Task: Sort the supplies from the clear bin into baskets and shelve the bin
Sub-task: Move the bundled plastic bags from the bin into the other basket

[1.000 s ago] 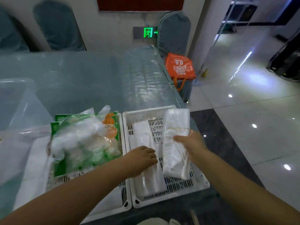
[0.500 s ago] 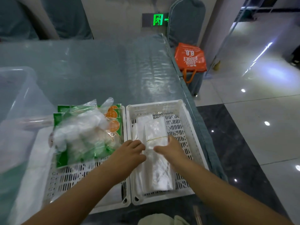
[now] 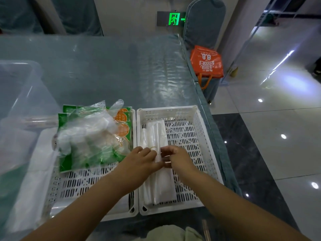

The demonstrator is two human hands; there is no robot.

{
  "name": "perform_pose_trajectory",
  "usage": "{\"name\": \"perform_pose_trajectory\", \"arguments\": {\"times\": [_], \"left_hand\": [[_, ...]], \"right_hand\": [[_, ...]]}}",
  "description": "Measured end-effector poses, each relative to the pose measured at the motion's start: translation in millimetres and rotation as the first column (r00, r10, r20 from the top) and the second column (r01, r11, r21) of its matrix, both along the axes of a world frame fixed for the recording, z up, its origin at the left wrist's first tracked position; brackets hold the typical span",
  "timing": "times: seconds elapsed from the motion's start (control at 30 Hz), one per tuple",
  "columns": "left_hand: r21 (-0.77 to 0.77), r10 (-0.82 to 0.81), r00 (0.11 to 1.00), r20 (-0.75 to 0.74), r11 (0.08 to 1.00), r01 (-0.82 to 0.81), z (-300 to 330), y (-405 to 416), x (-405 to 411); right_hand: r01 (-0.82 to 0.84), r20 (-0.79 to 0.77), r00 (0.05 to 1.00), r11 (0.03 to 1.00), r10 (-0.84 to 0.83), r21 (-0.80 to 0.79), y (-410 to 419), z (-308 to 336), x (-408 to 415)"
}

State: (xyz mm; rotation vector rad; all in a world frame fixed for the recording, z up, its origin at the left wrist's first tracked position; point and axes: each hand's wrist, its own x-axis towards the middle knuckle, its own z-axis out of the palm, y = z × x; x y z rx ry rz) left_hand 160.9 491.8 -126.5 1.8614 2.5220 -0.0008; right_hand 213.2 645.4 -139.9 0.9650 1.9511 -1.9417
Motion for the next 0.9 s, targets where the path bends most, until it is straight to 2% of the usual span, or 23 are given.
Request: {"name": "perform_pose_trajectory", "arguments": {"times": [0.03,0.07,0.13,0.2,0.4,0.47,0.57,0.67,0.8,0.9], "left_hand": [[-0.014,0.004,1.000,-0.013,1.000,-0.004,-0.4,-0.1,-0.2],[-0.024,0.012,1.000,-0.020,1.000,-0.012,-1.0,-0.2,-0.2],[-0.039,0.030,0.999,-0.024,0.999,-0.031,-2.7,-0.5,0.4],[-0.043,0.044,0.999,-0.026,0.998,-0.045,-5.1,-1.9,0.6],[-0.010,0.068,0.998,0.004,0.998,-0.068,-8.0,-7.8,-1.4],[-0.006,0.065,0.998,-0.002,0.998,-0.065,-8.0,-8.8,-1.6],[0.002,0.049,0.999,-0.022,0.999,-0.049,-8.8,-9.0,-0.9],[0.008,0.014,0.997,-0.080,1.000,-0.013,-8.3,-7.2,-0.5],[0.010,-0.071,0.992,-0.100,0.997,0.072,-6.3,-1.8,-2.8],[-0.027,-0.101,0.992,-0.075,0.995,0.099,-5.0,2.3,-5.5]], "right_hand": [[-0.018,0.013,1.000,0.996,0.017,0.084,3.4,-4.7,1.4],[-0.066,0.040,0.998,0.961,0.057,0.269,7.6,-11.3,3.1],[-0.163,0.149,0.985,0.780,0.090,0.604,14.3,-23.7,7.6],[-0.226,0.236,0.968,0.682,0.081,0.696,14.7,-31.0,11.0],[-0.325,0.334,0.937,0.598,0.101,0.733,0.8,-41.0,1.5],[-0.304,0.322,0.942,0.645,0.094,0.701,-3.0,-40.1,-2.6],[-0.215,0.245,0.966,0.783,0.083,0.584,-7.1,-38.8,-6.6],[-0.153,0.174,0.982,0.846,0.073,0.511,-5.4,-39.5,-7.1],[-0.112,0.127,0.990,0.861,0.055,0.496,-2.3,-39.9,-4.4],[-0.080,0.090,0.995,0.826,0.035,0.558,3.3,-35.5,0.9]]}}
